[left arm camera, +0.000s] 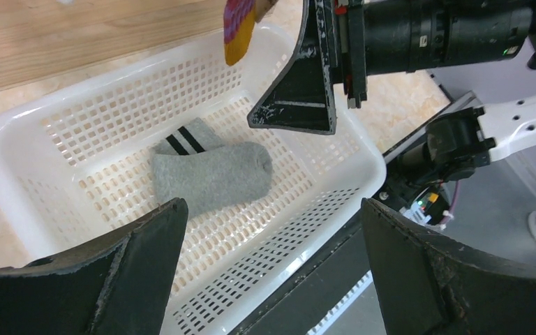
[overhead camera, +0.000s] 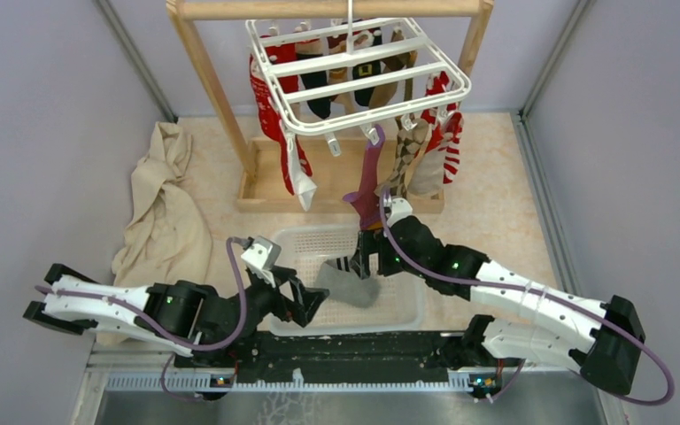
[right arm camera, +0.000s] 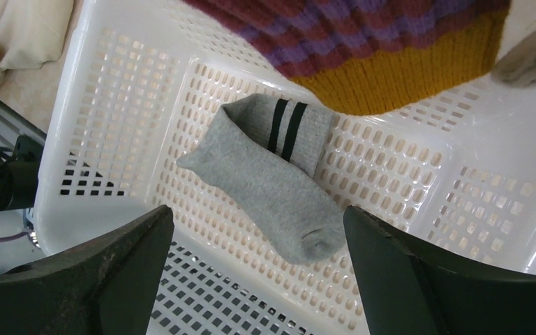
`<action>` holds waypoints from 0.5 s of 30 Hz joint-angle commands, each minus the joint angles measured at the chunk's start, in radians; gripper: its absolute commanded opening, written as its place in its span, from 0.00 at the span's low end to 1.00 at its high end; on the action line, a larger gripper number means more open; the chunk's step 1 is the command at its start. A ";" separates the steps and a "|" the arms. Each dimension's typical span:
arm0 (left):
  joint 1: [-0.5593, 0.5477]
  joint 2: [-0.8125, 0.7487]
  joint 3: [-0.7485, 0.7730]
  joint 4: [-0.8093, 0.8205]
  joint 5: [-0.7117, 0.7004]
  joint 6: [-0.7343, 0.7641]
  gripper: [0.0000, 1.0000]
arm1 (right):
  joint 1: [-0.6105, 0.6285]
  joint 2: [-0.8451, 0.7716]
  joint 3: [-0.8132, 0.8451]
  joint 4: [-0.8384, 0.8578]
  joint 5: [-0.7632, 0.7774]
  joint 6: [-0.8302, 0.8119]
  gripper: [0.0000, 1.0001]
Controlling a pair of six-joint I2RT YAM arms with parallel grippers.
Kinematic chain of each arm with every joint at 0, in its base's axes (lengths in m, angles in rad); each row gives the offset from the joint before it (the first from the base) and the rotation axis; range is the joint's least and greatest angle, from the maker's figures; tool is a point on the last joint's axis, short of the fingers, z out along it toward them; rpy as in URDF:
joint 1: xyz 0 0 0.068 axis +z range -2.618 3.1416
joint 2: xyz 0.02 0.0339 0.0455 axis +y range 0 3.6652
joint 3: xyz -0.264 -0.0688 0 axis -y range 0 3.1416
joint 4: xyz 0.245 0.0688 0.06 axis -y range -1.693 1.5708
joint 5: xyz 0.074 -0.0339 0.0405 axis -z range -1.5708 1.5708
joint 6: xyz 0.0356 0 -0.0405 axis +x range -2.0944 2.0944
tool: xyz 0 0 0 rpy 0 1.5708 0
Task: Remove the socks clipped to the hanger
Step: Remove the sock from the hanger.
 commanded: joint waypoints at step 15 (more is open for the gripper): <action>0.224 0.245 -0.013 0.225 0.286 0.089 0.99 | 0.014 -0.008 0.162 0.129 0.153 -0.118 0.92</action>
